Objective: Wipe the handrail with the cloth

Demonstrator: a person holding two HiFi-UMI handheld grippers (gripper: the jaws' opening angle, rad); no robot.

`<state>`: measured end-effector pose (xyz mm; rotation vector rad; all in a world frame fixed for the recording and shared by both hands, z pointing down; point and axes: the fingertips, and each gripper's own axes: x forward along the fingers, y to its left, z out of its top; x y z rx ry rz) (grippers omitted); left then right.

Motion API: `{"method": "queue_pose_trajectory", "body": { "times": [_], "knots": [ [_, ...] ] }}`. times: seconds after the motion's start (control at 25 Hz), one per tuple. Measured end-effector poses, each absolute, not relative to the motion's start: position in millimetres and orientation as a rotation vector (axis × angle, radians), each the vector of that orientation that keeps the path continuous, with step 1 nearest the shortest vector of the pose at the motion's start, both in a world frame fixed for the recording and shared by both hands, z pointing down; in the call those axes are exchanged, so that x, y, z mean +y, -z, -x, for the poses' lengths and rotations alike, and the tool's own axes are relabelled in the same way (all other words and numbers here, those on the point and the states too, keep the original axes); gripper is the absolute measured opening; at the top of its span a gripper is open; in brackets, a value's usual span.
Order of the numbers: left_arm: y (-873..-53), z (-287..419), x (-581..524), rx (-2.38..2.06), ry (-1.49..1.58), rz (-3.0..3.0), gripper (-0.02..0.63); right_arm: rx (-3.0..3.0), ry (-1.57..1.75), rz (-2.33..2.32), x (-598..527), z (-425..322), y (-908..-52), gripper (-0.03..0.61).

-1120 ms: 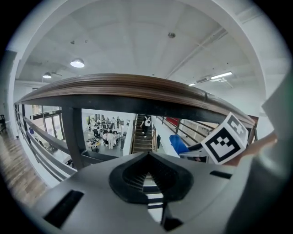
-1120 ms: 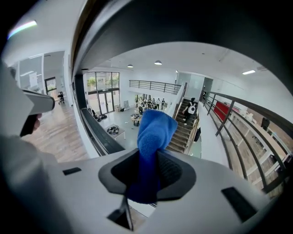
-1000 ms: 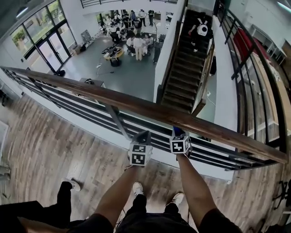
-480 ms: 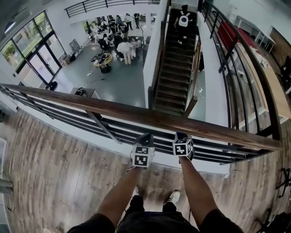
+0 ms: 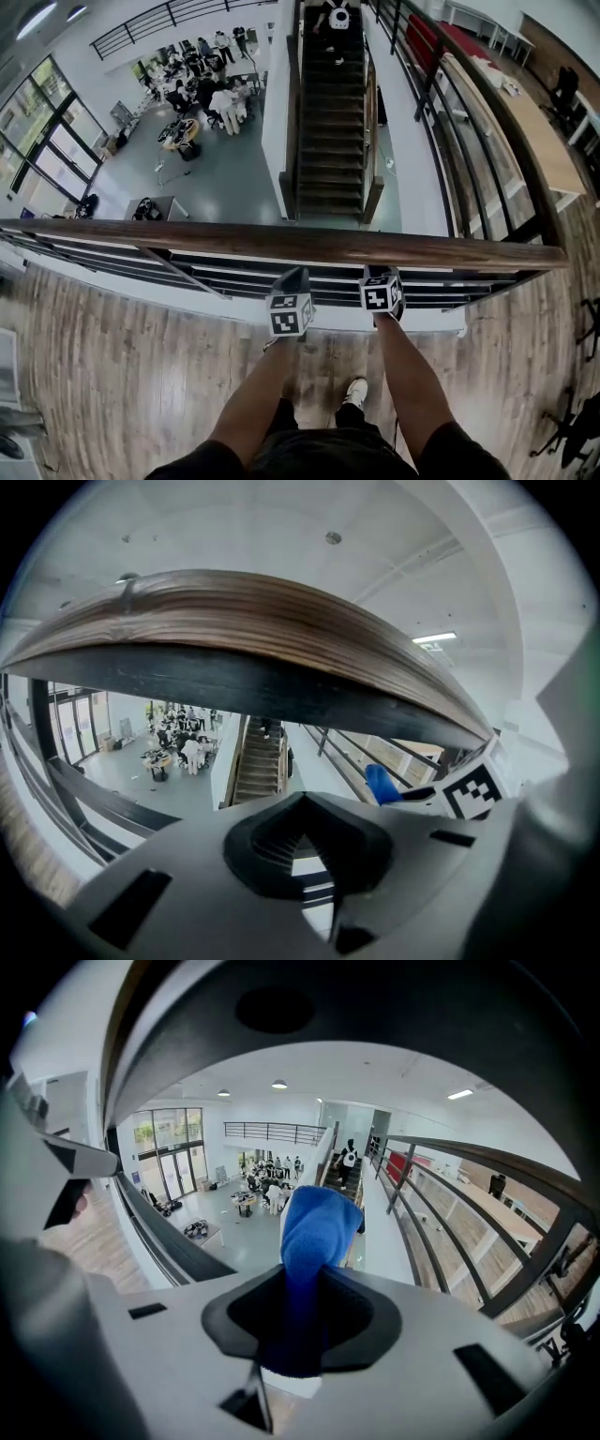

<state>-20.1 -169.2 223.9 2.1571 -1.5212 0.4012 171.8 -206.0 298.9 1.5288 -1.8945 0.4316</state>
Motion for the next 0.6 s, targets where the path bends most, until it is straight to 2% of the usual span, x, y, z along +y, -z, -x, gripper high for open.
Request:
{"method": "queue_pose_trajectory", "body": {
  "times": [0.6],
  "knots": [
    [-258,-219,-162,-1.221,-0.537,-2.334,0.003,-1.794,-0.488,-1.724,-189,-380,-300,0.110]
  ]
}}
